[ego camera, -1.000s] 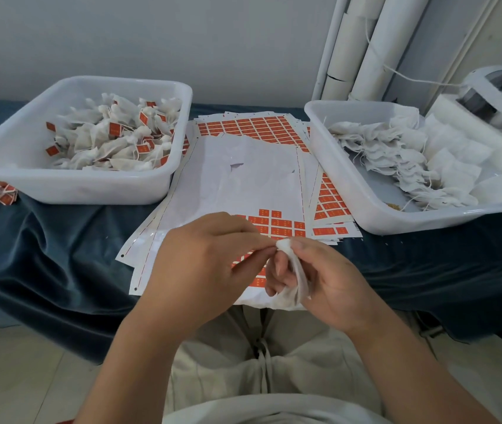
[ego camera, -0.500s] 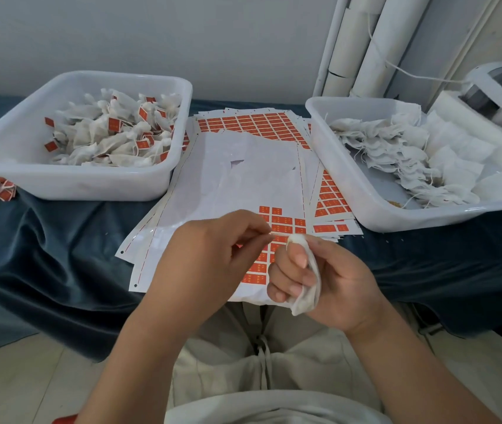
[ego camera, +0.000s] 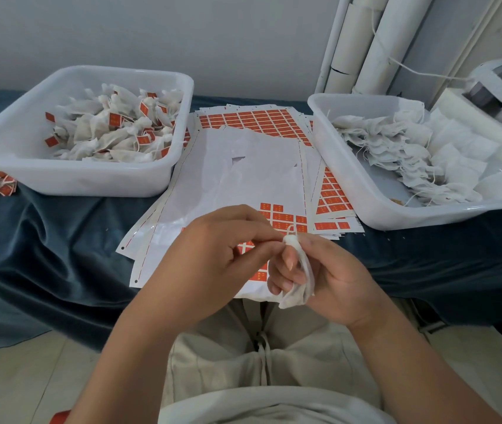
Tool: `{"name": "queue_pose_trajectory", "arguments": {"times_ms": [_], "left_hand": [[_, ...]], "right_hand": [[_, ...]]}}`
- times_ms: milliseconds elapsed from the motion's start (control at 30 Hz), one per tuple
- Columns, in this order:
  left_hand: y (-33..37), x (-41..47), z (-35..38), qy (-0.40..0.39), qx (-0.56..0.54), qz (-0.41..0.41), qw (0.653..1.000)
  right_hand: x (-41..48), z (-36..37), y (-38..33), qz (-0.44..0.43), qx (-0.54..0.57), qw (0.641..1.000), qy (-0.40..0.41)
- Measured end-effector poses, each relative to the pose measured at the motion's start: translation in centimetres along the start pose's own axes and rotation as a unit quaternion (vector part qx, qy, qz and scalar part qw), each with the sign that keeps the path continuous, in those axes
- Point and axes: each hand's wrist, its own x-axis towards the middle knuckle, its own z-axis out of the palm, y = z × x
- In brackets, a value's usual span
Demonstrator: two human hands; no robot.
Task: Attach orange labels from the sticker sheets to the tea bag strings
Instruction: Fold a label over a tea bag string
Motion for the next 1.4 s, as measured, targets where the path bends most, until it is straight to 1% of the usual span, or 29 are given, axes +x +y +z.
{"name": "queue_pose_trajectory", "arguments": {"times_ms": [133, 200, 300, 367, 400, 467, 567, 633, 700, 733, 767, 800, 867, 967, 1033, 1167, 1300, 1400], "left_hand": [[-0.1, 0.0, -0.1, 0.000, -0.001, -0.007, 1.000], [-0.1, 0.0, 0.0, 0.005, 0.040, 0.008, 0.999], [0.1, 0.0, 0.3, 0.023, 0.116, 0.021, 0.993], [0.1, 0.0, 0.6, 0.032, 0.121, 0.012, 0.992], [0.1, 0.0, 0.7, 0.032, 0.102, 0.001, 0.994], [-0.1, 0.0, 0.8, 0.019, 0.023, -0.029, 0.999], [-0.8, 0.2, 0.9, -0.017, -0.101, -0.061, 0.993], [-1.1, 0.2, 1.0, -0.056, -0.200, -0.103, 0.973], [-1.1, 0.1, 1.4, -0.095, -0.307, -0.152, 0.935], [-1.0, 0.1, 1.5, -0.108, -0.341, -0.169, 0.918], [-0.8, 0.2, 1.6, -0.113, -0.353, -0.180, 0.911], [-0.7, 0.2, 1.6, -0.112, -0.346, -0.188, 0.912], [-0.4, 0.2, 1.1, -0.089, -0.278, -0.194, 0.937], [0.1, 0.1, 0.0, -0.052, -0.123, -0.150, 0.980], [0.7, -0.1, -0.3, -0.035, -0.049, -0.128, 0.990], [1.7, -0.3, -0.2, 0.001, 0.064, -0.109, 0.992], [2.5, -0.5, 0.5, 0.059, 0.167, -0.064, 0.982], [2.9, -0.3, 1.1, 0.086, 0.205, -0.029, 0.974]], "right_hand": [[0.0, -0.2, 0.3, 0.005, -0.033, 0.999, 0.012], [0.1, -0.3, 0.5, 0.008, -0.053, 0.998, 0.026], [0.2, -0.6, 0.7, 0.007, -0.102, 0.992, 0.072], [0.2, -0.8, 0.7, 0.003, -0.120, 0.990, 0.081], [0.2, -0.8, 0.7, 0.005, -0.122, 0.989, 0.080], [0.2, -0.7, 0.6, 0.009, -0.097, 0.993, 0.059], [0.3, -0.5, 0.6, 0.030, 0.000, 0.999, 0.033], [0.4, -0.2, 0.9, 0.050, 0.061, 0.997, 0.011], [0.5, 0.2, 1.1, 0.060, 0.115, 0.991, -0.024], [0.6, 0.4, 1.2, 0.065, 0.146, 0.986, -0.041], [0.7, 0.6, 1.3, 0.072, 0.177, 0.980, -0.051], [0.7, 0.7, 1.4, 0.081, 0.202, 0.975, -0.053], [0.7, 0.8, 1.7, 0.095, 0.220, 0.970, -0.040], [0.6, 0.8, 2.1, 0.097, 0.203, 0.974, -0.022], [0.7, 0.9, 2.1, 0.092, 0.185, 0.978, -0.020], [0.7, 0.8, 2.1, 0.083, 0.172, 0.982, -0.008], [0.6, 0.6, 1.9, 0.067, 0.161, 0.984, 0.041], [0.7, 0.7, 1.7, 0.056, 0.166, 0.983, 0.059]]}}
